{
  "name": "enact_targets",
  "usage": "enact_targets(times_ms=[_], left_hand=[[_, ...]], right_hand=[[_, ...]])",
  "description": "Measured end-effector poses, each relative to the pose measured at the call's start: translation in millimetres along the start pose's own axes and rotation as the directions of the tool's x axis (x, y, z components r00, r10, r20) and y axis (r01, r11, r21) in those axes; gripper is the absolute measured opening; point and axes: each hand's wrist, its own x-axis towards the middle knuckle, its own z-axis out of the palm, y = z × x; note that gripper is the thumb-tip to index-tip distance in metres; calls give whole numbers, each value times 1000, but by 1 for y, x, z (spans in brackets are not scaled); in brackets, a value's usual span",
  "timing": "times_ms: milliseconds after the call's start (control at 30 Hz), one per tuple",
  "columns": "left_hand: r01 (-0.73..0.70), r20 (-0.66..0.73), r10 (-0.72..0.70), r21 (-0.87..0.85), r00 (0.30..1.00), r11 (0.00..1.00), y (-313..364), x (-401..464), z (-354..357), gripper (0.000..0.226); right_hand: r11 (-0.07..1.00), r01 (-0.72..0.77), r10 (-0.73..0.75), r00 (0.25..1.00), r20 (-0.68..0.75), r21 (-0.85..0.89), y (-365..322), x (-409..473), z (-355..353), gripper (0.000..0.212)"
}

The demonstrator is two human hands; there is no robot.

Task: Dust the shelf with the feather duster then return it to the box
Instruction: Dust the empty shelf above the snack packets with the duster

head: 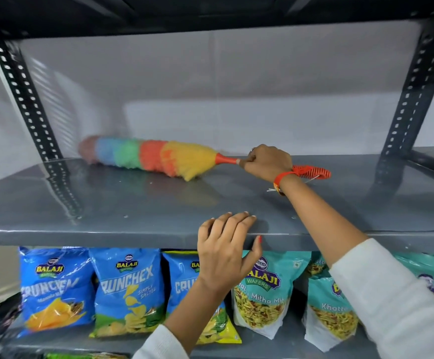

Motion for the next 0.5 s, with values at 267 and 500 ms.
enact_targets(times_ms=[267,500], left_hand=[[57,-38,-58,-37,998,998,24,5,6,27],[50,-80,-47,33,996,998,28,0,18,33]], right_hand=[[994,11,-15,999,31,111,13,-31,-29,71],[998,-2,-13,970,242,61,45,-47,-31,66]])
